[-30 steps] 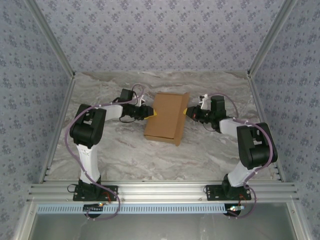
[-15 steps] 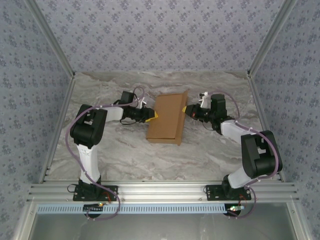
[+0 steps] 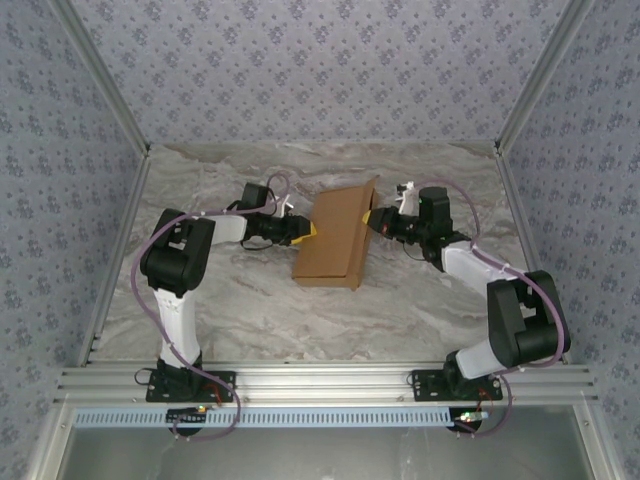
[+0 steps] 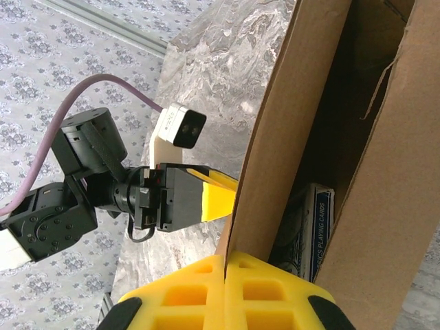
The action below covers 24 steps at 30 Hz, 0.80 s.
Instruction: Fold the paper box
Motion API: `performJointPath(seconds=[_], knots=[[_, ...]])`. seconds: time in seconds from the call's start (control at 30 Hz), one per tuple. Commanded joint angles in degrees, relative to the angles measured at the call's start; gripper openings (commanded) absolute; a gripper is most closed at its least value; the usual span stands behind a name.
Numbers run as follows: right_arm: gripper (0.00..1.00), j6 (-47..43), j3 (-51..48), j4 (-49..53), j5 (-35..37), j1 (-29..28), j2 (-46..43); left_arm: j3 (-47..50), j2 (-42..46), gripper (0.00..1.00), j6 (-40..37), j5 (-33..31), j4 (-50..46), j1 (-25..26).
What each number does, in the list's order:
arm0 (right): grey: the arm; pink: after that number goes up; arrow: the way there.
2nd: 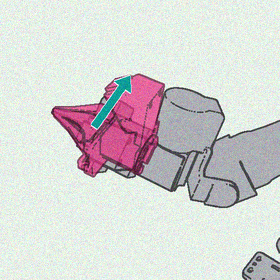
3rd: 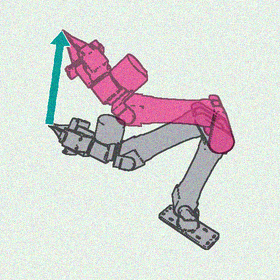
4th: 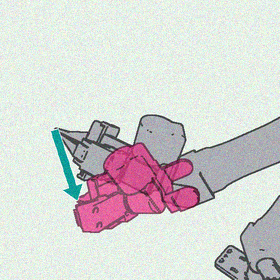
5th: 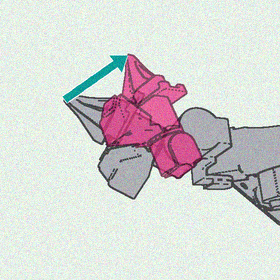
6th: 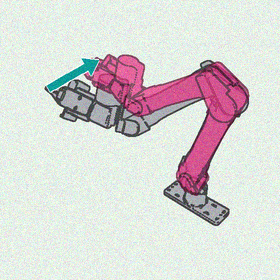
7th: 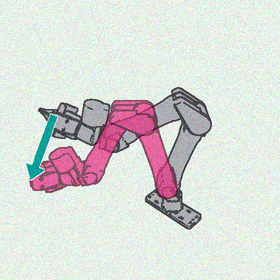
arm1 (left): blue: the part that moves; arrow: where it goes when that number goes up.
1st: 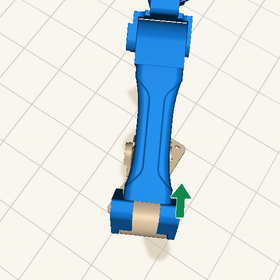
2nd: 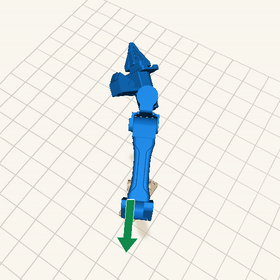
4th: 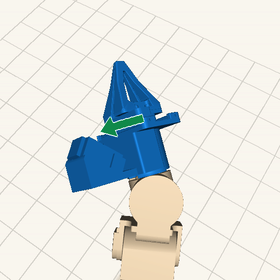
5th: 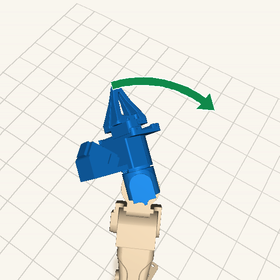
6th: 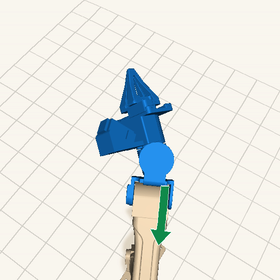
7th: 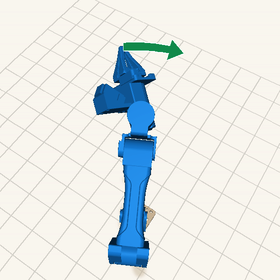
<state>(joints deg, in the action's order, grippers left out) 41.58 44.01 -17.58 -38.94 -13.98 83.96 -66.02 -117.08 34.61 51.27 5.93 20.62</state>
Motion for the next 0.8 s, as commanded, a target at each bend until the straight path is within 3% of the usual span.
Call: performJointPath(seconds=[0.0,0.77], knots=[[0.00,-1.5,3.2,-1.1,-0.8,-1.8,-1.9,1.7,-0.6,0.37,-1.2,-0.9,-2.5,1.9],[0.00,-4.3,7.3,7.0,5.0,-5.4,0.0,0.5,-0.7,0.42,-3.6,-3.7,-6.1,1.8]])
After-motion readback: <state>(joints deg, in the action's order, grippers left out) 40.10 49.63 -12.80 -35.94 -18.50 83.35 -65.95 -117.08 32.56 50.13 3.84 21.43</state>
